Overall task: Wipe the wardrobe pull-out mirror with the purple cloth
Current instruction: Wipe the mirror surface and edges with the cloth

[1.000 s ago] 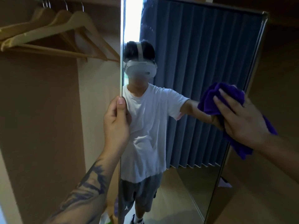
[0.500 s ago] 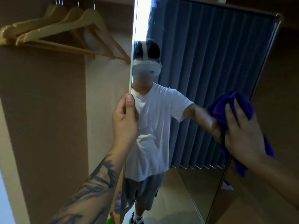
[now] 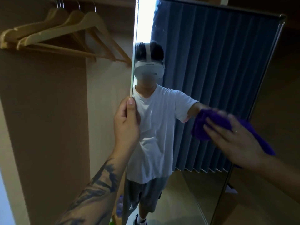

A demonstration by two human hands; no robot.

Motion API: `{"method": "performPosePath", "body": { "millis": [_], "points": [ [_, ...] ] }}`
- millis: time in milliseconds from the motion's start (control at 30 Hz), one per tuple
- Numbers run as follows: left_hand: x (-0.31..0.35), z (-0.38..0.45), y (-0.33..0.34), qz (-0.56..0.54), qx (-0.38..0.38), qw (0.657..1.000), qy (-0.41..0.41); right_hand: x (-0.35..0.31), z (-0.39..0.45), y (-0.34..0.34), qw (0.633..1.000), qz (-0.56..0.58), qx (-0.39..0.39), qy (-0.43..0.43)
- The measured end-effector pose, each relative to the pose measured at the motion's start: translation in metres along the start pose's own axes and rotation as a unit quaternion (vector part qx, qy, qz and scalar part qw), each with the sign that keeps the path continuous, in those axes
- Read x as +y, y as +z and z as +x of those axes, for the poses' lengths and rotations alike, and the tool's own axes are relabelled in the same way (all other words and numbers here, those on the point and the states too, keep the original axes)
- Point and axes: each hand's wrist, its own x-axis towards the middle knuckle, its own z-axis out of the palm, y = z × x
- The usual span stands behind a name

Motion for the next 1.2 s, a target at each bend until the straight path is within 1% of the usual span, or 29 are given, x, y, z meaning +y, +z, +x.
{"method": "performPosePath", "body": {
  "millis": [33,67,100,133,200,233,267,300,367,400,433,467,533,633,667,700,767,833,867,900,933,967,1000,1033,1100,1167,1200],
  "points": [
    [0.000,0.000,0.000,-0.001,0.000,1.000,-0.001,0.005,-0.003,-0.001,0.997,0.015,-0.044,-0.054],
    [0.000,0.001,0.000,-0.001,0.001,1.000,0.001,0.012,0.002,-0.005,0.993,0.009,-0.069,-0.094],
    [-0.001,0.002,-0.001,0.000,0.001,1.000,0.004,0.019,0.009,-0.009,0.993,0.001,-0.062,-0.099],
    [-0.003,0.002,-0.001,-0.001,0.001,1.000,0.002,0.026,0.016,-0.013,0.997,0.003,-0.022,-0.079],
    [-0.006,0.004,0.000,-0.009,-0.002,1.000,-0.015,0.039,0.029,-0.020,0.997,0.033,0.067,0.024],
    [-0.007,0.005,0.000,-0.009,-0.002,1.000,-0.020,0.036,0.034,-0.023,0.993,0.033,0.086,0.069],
    [-0.007,0.005,-0.001,-0.005,0.001,1.000,-0.020,0.027,0.039,-0.021,0.992,0.017,0.091,0.090],
    [-0.007,0.006,-0.001,-0.001,0.003,1.000,-0.014,0.014,0.037,-0.015,0.994,0.003,0.091,0.062],
    [-0.007,0.005,-0.002,0.000,0.000,1.000,-0.002,-0.012,0.021,0.000,0.995,0.003,0.068,-0.078],
    [-0.007,0.005,-0.003,-0.002,-0.004,1.000,-0.001,-0.017,0.015,0.004,0.990,0.007,0.043,-0.137],
    [-0.007,0.004,-0.003,-0.005,-0.008,1.000,-0.004,-0.014,0.012,0.003,0.985,0.001,0.023,-0.172],
    [-0.007,0.005,-0.003,-0.006,-0.010,1.000,-0.009,-0.005,0.014,0.001,0.982,-0.010,0.016,-0.186],
    [-0.006,0.004,-0.002,-0.007,-0.012,1.000,-0.022,0.014,0.024,-0.001,0.987,-0.010,0.025,-0.161],
    [-0.003,0.004,-0.001,-0.011,-0.004,1.000,-0.014,0.018,0.033,-0.005,0.998,0.008,0.059,-0.031],
    [-0.003,0.003,-0.002,-0.008,0.000,1.000,-0.004,0.011,0.033,-0.003,0.998,0.010,0.060,-0.015],
    [-0.003,0.002,-0.002,-0.006,0.001,1.000,0.001,0.002,0.029,0.003,0.998,0.012,0.056,-0.026],
    [-0.002,0.000,-0.002,-0.004,-0.005,1.000,-0.002,-0.009,0.020,0.009,0.995,0.015,0.034,-0.096],
    [-0.002,0.000,-0.002,-0.009,-0.008,1.000,-0.009,0.001,0.025,0.002,0.988,-0.003,0.017,-0.152],
    [-0.002,0.000,-0.001,-0.012,-0.006,1.000,-0.010,0.012,0.032,-0.002,0.988,-0.007,0.026,-0.149],
    [-0.001,0.000,-0.001,-0.015,-0.003,1.000,-0.009,0.022,0.041,-0.006,0.991,-0.007,0.050,-0.122],
    [-0.001,0.001,0.000,-0.015,-0.001,1.000,-0.009,0.028,0.051,-0.009,0.995,0.000,0.076,-0.069],
    [-0.001,0.001,0.000,-0.015,0.000,1.000,-0.012,0.026,0.058,-0.011,0.995,0.006,0.095,-0.012],
    [-0.002,0.001,-0.001,-0.013,0.001,1.000,-0.015,0.017,0.063,-0.011,0.994,0.005,0.104,0.020],
    [-0.002,0.001,-0.001,-0.012,0.002,1.000,-0.019,0.004,0.064,-0.007,0.995,0.004,0.103,0.014],
    [-0.001,0.001,-0.003,-0.013,-0.005,1.000,-0.021,-0.023,0.057,0.001,0.995,0.022,0.072,-0.067],
    [-0.001,0.000,-0.004,-0.008,-0.006,1.000,-0.018,-0.025,0.053,-0.002,0.991,0.028,0.031,-0.125],
    [-0.001,-0.001,-0.004,-0.007,-0.003,1.000,-0.021,-0.018,0.057,-0.007,0.989,0.019,0.030,-0.142]
  ]
}}
